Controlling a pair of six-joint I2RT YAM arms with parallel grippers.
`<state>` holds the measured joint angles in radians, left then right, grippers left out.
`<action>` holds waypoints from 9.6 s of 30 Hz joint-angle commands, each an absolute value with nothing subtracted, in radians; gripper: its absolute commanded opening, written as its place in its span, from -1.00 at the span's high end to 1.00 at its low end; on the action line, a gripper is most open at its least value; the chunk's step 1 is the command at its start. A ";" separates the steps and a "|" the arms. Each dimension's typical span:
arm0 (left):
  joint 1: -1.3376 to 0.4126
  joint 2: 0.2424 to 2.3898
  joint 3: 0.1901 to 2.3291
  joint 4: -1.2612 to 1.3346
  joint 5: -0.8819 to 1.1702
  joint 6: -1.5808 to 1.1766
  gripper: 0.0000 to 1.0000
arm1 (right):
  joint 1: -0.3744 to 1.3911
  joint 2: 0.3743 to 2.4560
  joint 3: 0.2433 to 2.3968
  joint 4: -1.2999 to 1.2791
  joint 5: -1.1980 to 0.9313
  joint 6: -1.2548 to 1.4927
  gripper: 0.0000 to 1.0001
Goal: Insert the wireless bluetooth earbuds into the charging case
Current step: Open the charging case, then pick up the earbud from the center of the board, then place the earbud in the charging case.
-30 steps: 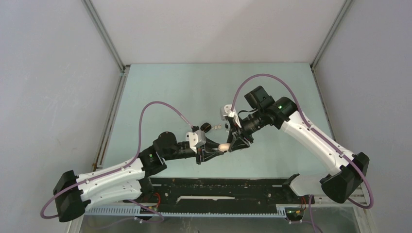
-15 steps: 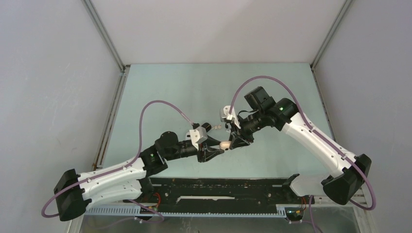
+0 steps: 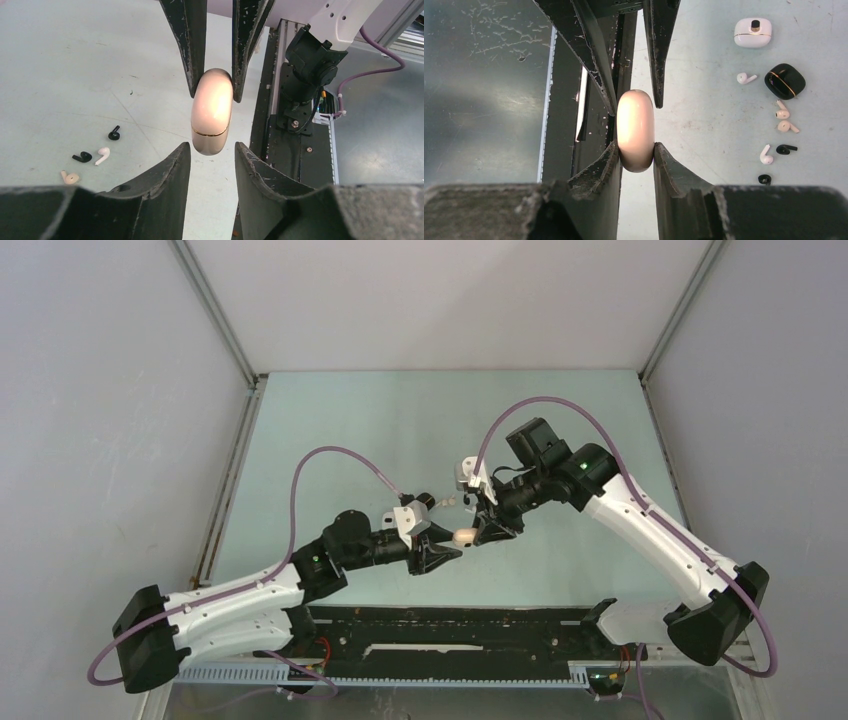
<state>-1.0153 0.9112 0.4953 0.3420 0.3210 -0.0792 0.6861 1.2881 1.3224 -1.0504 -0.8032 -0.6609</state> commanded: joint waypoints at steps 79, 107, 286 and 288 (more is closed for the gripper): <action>-1.023 0.907 0.516 0.394 0.363 -0.076 1.00 | 0.324 1.308 1.432 -1.099 -1.286 -0.603 0.03; -0.696 0.356 0.454 0.081 0.176 -0.159 1.00 | 0.521 1.780 1.383 -0.518 -0.661 -0.291 0.49; -0.664 0.472 0.530 0.043 0.140 -0.031 1.00 | 1.375 1.235 1.035 0.208 0.543 -1.672 1.00; -0.667 0.468 0.529 0.035 0.132 -0.019 1.00 | 1.380 1.257 1.035 0.224 0.547 -1.694 1.00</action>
